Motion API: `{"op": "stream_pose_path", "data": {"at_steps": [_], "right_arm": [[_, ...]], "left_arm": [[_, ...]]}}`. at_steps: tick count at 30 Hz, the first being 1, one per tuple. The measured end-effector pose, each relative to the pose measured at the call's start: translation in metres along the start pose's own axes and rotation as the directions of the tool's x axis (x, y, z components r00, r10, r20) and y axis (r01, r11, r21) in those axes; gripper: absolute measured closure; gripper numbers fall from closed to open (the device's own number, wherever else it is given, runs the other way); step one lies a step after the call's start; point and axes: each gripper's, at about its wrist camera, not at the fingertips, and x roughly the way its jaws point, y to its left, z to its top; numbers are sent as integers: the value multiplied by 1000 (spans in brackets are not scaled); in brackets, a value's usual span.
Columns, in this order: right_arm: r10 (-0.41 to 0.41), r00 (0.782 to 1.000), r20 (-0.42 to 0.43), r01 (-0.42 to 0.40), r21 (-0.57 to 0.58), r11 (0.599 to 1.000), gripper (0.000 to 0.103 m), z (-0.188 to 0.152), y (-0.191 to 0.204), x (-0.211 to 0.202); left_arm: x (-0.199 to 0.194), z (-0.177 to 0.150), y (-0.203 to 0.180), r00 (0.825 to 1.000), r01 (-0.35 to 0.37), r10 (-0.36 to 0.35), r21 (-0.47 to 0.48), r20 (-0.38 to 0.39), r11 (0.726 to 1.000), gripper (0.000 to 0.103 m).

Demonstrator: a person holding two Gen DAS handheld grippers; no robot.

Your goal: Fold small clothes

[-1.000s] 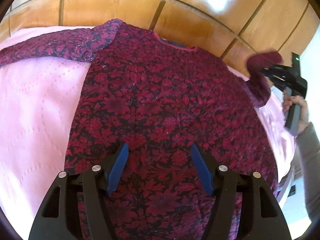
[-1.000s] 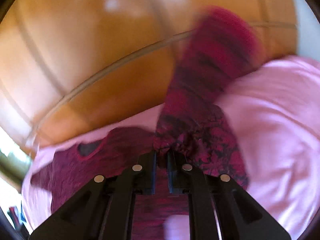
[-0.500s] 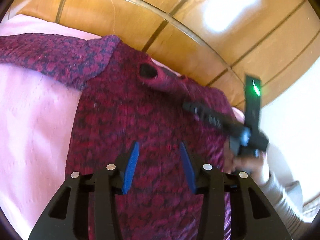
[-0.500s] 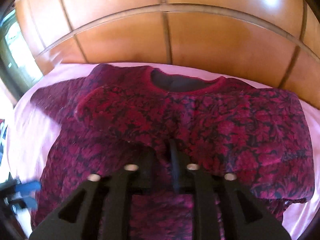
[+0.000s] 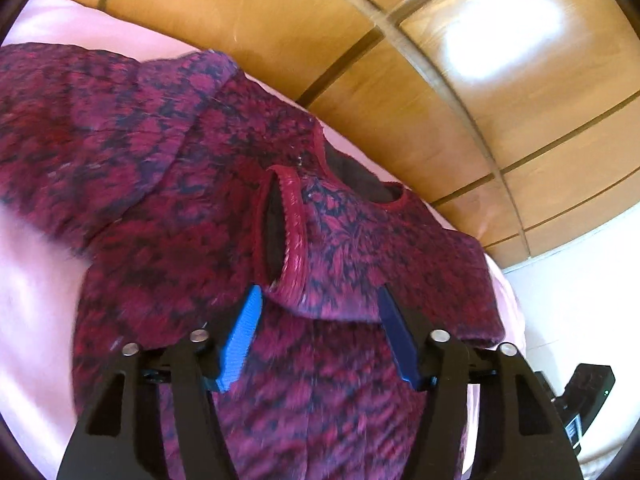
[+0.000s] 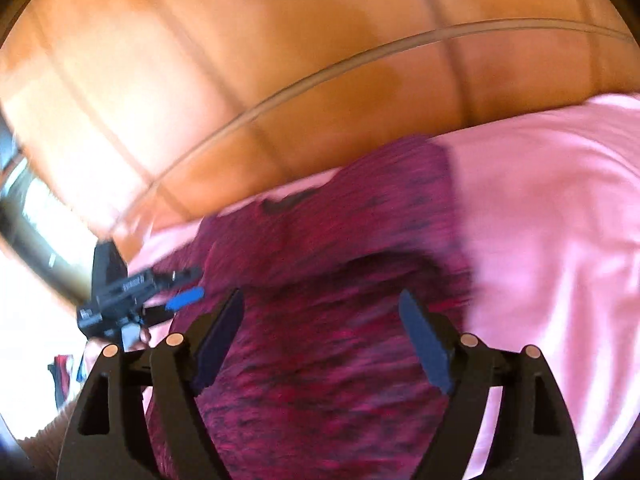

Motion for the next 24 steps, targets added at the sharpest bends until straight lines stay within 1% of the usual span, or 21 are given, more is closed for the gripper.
{"op": "stream_pose_path", "data": {"at_steps": [1,2,3,4,6,9,10,12,13,14,15,16,20,22,23,24], "right_arm": [[-8,1000,13,7,27,1000,23,4,-8,-3],[-10,1000,27,9,55,998,23,8,-14,-1],[-13,999,37,10,71,997,25,12,-17,3],[-19,999,42,16,79,997,26,17,-18,10],[-27,999,28,25,75,997,35,22,-15,23],[-45,999,-10,46,29,999,39,25,-7,48],[-60,998,-32,60,3,998,40,25,0,62],[-78,995,-63,76,-26,997,42,22,4,79],[-100,992,-72,97,-42,994,42,21,7,88],[-139,987,-84,134,-64,989,43,18,10,102],[-166,982,-94,159,-74,984,43,16,11,111],[-181,979,-99,173,-80,982,43,14,11,115],[-268,961,-68,256,-149,955,43,3,17,134],[-300,952,-54,285,-186,940,42,-1,21,134],[-319,947,-39,304,-209,929,42,-3,23,137],[-332,943,-27,317,-228,921,42,-5,25,138]], "left_arm": [[3,1,-2,1000,-18,18,8,2,1000,56],[7,4,-4,999,-40,40,23,1,999,75],[10,6,-5,998,-60,60,37,1,998,88],[10,9,-6,997,-74,74,46,11,996,92],[1,11,-9,995,-86,83,61,50,994,93],[-23,11,-9,988,-110,101,78,117,991,93],[-32,10,-6,984,-122,110,78,140,989,93],[-42,8,0,977,-152,137,82,161,985,93],[-45,7,5,973,-174,158,81,166,981,93],[-46,6,10,969,-196,181,79,168,977,93],[-44,5,17,966,-216,202,74,159,974,93],[-42,5,23,967,-221,209,68,146,973,93],[-23,-1,38,958,-273,265,66,105,960,93],[-24,-5,45,962,-255,249,46,116,966,92],[-29,-7,46,966,-229,224,30,127,973,91],[-35,-9,47,969,-210,205,24,139,977,85]]}}
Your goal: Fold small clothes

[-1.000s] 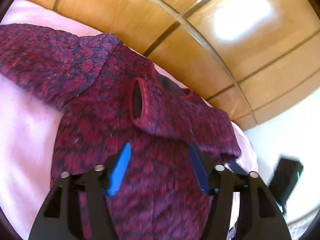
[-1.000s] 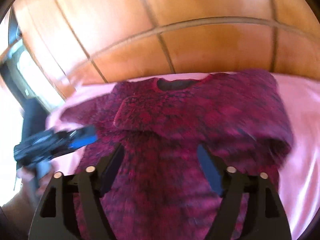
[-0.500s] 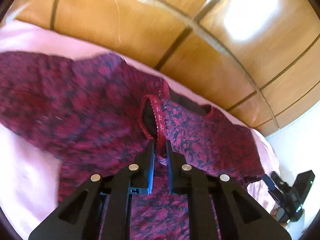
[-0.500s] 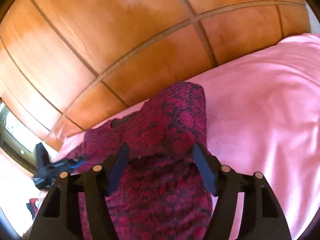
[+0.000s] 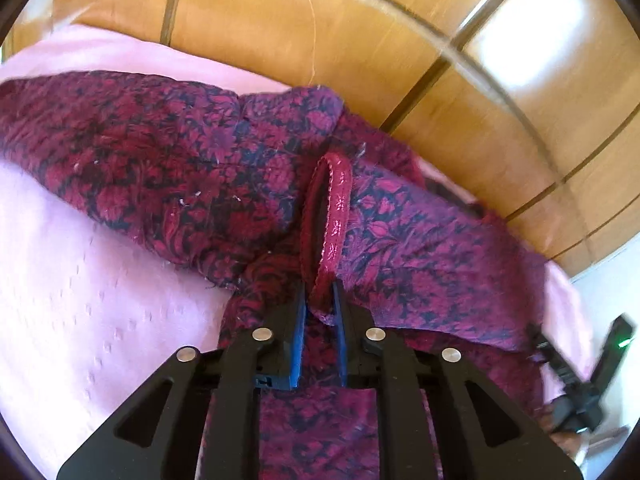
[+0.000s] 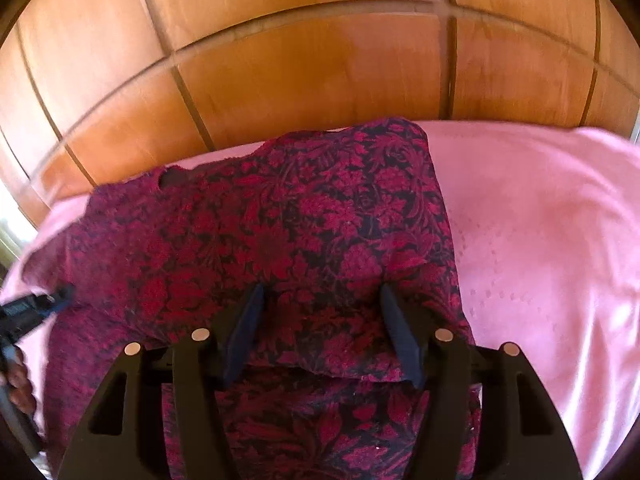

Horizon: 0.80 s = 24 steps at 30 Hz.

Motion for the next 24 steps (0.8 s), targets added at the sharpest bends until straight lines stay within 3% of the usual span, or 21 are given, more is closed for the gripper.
{"op": "stream_pose_path", "data": {"at_steps": [2,6,9,12,16,17,19,22,24], "right_arm": [[-29,999,21,29,-20,999,42,-4,4,-2],[-63,997,43,65,-44,997,41,-7,11,-3],[-74,996,51,77,-49,996,41,-8,12,-3],[-84,995,54,87,-56,995,41,-7,14,-3],[-94,994,58,98,-60,993,41,-8,14,-5],[-97,994,59,101,-60,993,41,-8,15,-5],[-100,993,61,104,-60,993,41,-8,15,-5],[-102,993,62,105,-59,993,41,-9,15,-5],[-102,993,63,106,-59,993,41,-10,16,-6]], "left_arm": [[-18,-2,10,999,13,-13,-8,40,1000,72],[-53,2,60,995,17,-5,-112,102,994,72],[-77,12,121,989,1,35,-246,144,969,72],[-100,26,191,979,-1,85,-410,188,912,72],[-113,41,257,971,0,135,-561,199,828,72],[-115,45,270,968,-12,158,-592,195,806,66],[-118,52,294,959,-8,188,-643,211,766,51],[-116,66,316,950,-7,224,-704,216,710,50],[-111,73,321,947,-18,243,-719,211,695,50]]}}
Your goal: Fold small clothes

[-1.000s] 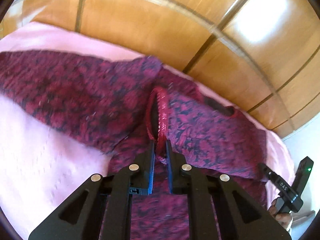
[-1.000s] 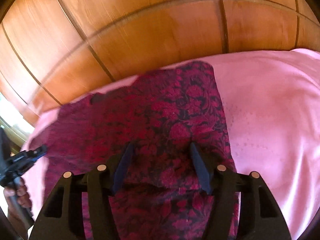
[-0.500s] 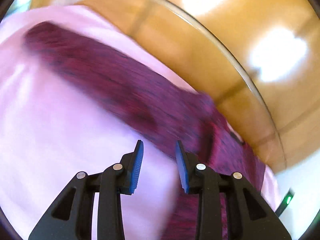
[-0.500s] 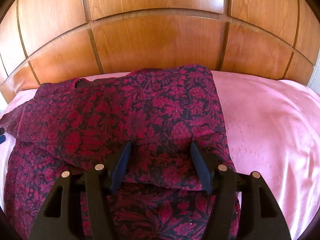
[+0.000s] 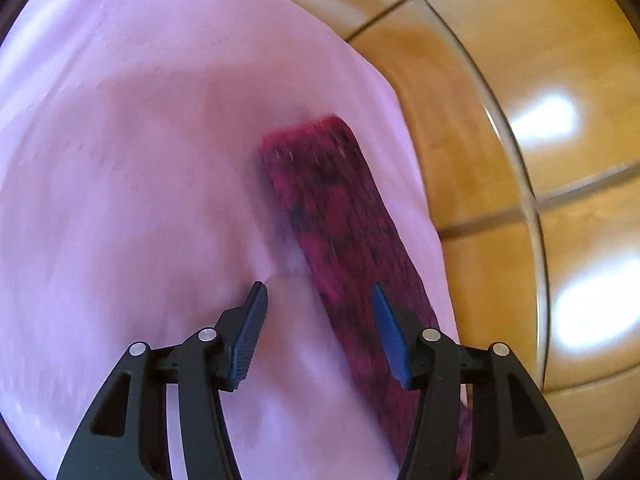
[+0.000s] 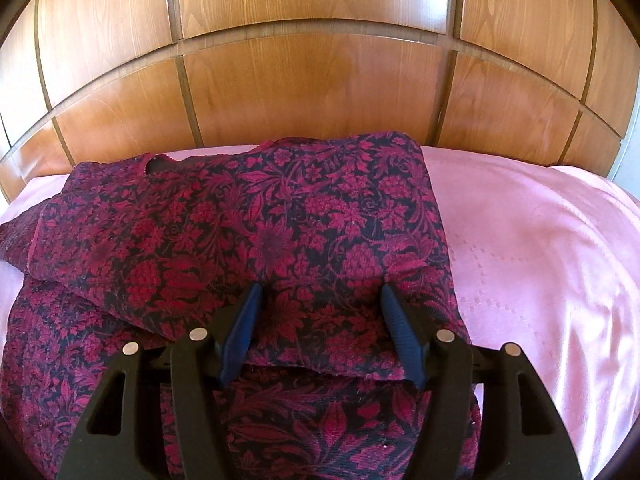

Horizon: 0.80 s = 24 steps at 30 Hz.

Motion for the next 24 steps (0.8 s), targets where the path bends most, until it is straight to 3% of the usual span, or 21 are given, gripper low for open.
{"op": "stream_pose_path", "data": {"at_steps": [1,2,3,6,10,12,15,16,18,19,21,23,24], "right_arm": [[1,1000,-1,-1,0,1000,41,0,0,0],[1,1000,-1,-1,0,1000,41,0,0,0],[1,1000,0,-1,0,1000,41,0,0,0],[0,1000,0,0,-2,1000,41,1,0,0],[4,1000,1,-4,-2,1000,41,1,-1,0],[5,1000,1,-5,-2,1000,41,0,-1,1],[7,1000,1,-7,-1,1000,41,0,0,1],[7,1000,1,-7,0,1000,41,0,0,0],[11,1000,2,-11,3,1000,41,1,-1,1],[14,1000,3,-14,5,1000,41,1,-2,1],[19,1000,6,-19,11,1000,41,2,-3,1],[23,1000,7,-23,13,1000,41,2,-4,2],[25,1000,9,-25,15,1000,41,2,-4,2]], "left_arm": [[4,1,-4,1000,-14,14,0,2,1000,59],[10,-2,-14,1000,-31,31,10,6,999,82],[13,-1,-16,999,-36,36,28,-1,999,89],[7,-2,-30,999,-44,41,101,31,994,94],[-30,-23,-73,995,50,-73,297,67,954,99],[-50,-49,-98,986,128,-160,402,45,907,103],[-73,-105,-148,969,199,-249,578,7,791,103],[-78,-129,-162,961,229,-273,631,-28,741,103],[-81,-177,-185,954,260,-289,719,-86,645,103],[-78,-195,-192,953,269,-280,740,-113,616,103],[-68,-218,-193,953,289,-252,741,-166,606,103],[-53,-231,-183,957,291,-201,708,-211,644,103],[-44,-232,-174,957,288,-176,673,-231,681,103]]}}
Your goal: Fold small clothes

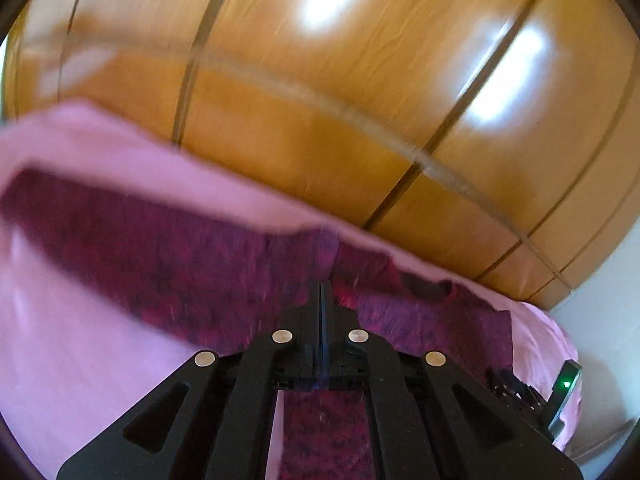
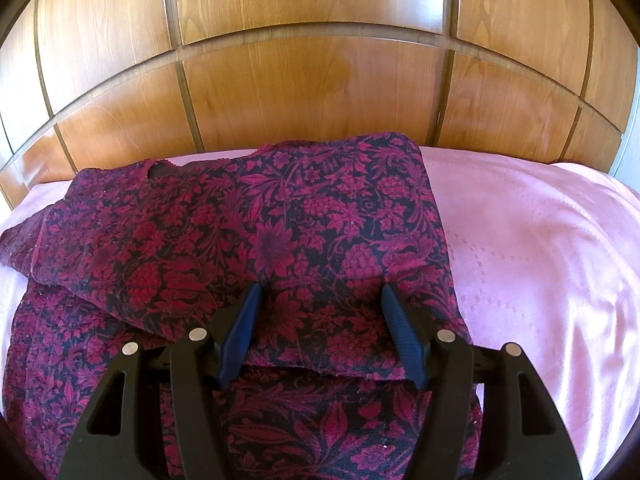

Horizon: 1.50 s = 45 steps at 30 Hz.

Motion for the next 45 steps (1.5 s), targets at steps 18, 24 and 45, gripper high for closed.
{"op": "stream_pose_path", "data": {"at_steps": [18,24,45], "right_arm": [[-16,1000,0,16,-9,1000,40,-1,3,1],[-27,1000,0,27,-14,1000,40,-1,7,1],[-15,1000,-8,15,-1,1000,40,1,6,0]], "left_arm": [[-42,28,264,968,-108,236,-697,90,709,47],[-31,45,275,957,-185,288,-682,39,708,91],[8,-57,-70,999,23,-16,231,-29,973,91]]}}
